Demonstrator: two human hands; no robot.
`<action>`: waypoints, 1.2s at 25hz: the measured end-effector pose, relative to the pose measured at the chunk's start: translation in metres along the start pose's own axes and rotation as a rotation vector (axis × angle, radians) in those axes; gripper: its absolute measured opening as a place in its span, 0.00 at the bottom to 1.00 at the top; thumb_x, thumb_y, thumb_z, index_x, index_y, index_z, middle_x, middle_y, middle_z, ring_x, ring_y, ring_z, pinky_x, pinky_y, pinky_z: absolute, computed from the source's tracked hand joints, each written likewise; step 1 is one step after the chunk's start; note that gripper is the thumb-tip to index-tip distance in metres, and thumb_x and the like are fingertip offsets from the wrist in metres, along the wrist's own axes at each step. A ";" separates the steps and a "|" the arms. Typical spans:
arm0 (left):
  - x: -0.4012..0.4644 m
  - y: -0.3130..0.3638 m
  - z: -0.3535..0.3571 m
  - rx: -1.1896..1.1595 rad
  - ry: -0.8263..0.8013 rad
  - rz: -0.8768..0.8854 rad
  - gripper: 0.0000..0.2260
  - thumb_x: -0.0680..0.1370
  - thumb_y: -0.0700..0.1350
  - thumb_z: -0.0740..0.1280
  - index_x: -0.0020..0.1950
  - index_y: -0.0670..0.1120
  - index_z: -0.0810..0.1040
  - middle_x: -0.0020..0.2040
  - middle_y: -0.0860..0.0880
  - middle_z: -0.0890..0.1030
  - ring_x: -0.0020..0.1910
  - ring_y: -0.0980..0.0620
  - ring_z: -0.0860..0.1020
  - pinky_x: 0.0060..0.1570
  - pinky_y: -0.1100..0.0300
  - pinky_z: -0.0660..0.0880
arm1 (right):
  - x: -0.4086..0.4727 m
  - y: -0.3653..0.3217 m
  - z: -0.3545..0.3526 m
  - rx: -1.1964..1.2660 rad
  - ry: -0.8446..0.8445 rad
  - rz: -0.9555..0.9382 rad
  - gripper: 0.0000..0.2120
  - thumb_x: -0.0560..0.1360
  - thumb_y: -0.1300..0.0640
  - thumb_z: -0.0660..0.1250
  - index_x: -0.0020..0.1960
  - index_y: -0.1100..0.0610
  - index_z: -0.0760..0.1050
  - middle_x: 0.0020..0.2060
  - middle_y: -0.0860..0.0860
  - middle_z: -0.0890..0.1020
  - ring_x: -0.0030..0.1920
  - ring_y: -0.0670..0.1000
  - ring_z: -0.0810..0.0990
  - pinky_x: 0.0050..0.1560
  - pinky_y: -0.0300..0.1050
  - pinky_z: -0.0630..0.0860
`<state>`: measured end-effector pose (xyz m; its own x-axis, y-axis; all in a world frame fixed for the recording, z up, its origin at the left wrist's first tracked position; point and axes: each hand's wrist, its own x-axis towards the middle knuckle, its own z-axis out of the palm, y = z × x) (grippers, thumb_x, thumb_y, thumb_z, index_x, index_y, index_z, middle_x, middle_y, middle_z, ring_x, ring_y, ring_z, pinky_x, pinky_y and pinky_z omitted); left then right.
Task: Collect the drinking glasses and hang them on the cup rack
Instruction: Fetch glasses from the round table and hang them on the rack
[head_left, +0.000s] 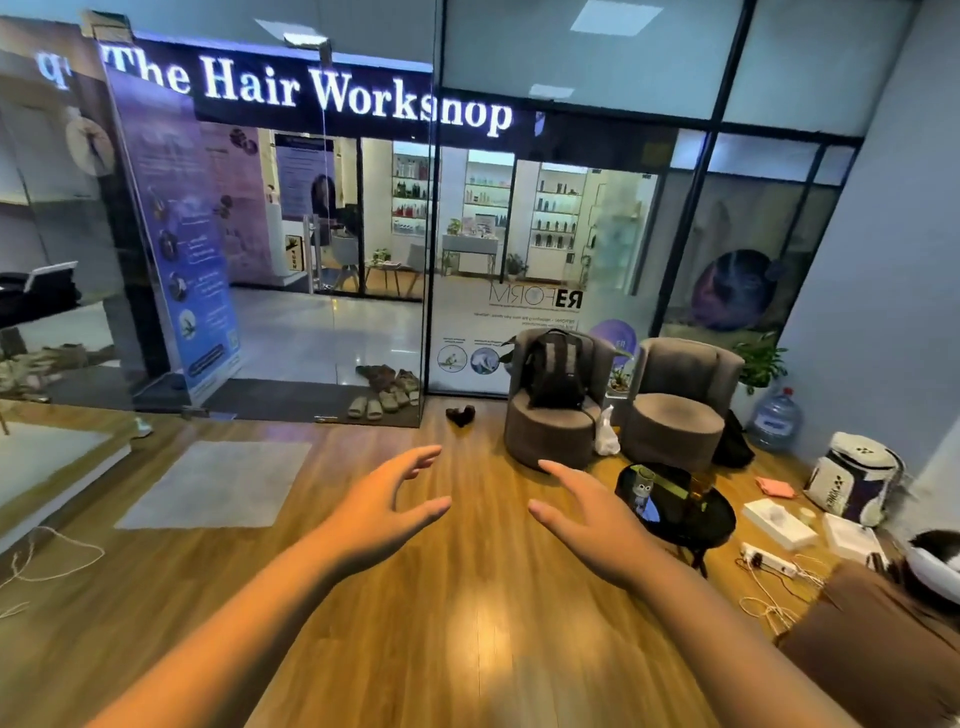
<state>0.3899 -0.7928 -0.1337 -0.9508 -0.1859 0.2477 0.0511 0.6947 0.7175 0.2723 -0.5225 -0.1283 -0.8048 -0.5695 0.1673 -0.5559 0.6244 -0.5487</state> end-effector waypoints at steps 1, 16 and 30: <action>0.024 -0.011 -0.007 -0.008 -0.026 0.011 0.31 0.77 0.61 0.71 0.79 0.61 0.64 0.75 0.60 0.71 0.73 0.60 0.69 0.68 0.60 0.70 | 0.021 -0.001 0.003 0.004 0.012 0.029 0.34 0.80 0.34 0.63 0.82 0.42 0.61 0.79 0.44 0.68 0.77 0.46 0.66 0.71 0.43 0.66; 0.284 -0.137 -0.004 -0.060 -0.276 0.110 0.31 0.79 0.59 0.70 0.79 0.60 0.64 0.76 0.58 0.71 0.74 0.60 0.68 0.68 0.62 0.67 | 0.252 0.064 0.045 0.054 0.154 0.311 0.34 0.79 0.33 0.64 0.81 0.40 0.60 0.80 0.47 0.67 0.78 0.50 0.67 0.74 0.52 0.69; 0.567 -0.187 0.116 -0.031 -0.364 0.043 0.30 0.77 0.61 0.72 0.76 0.65 0.65 0.73 0.59 0.73 0.73 0.60 0.70 0.69 0.59 0.68 | 0.474 0.253 0.028 0.097 0.117 0.438 0.34 0.79 0.35 0.66 0.81 0.42 0.61 0.80 0.47 0.68 0.78 0.51 0.67 0.73 0.51 0.70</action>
<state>-0.1937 -0.9479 -0.2031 -0.9937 0.1067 0.0340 0.0974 0.6737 0.7325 -0.2439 -0.6492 -0.2105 -0.9805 -0.1961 -0.0092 -0.1411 0.7364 -0.6617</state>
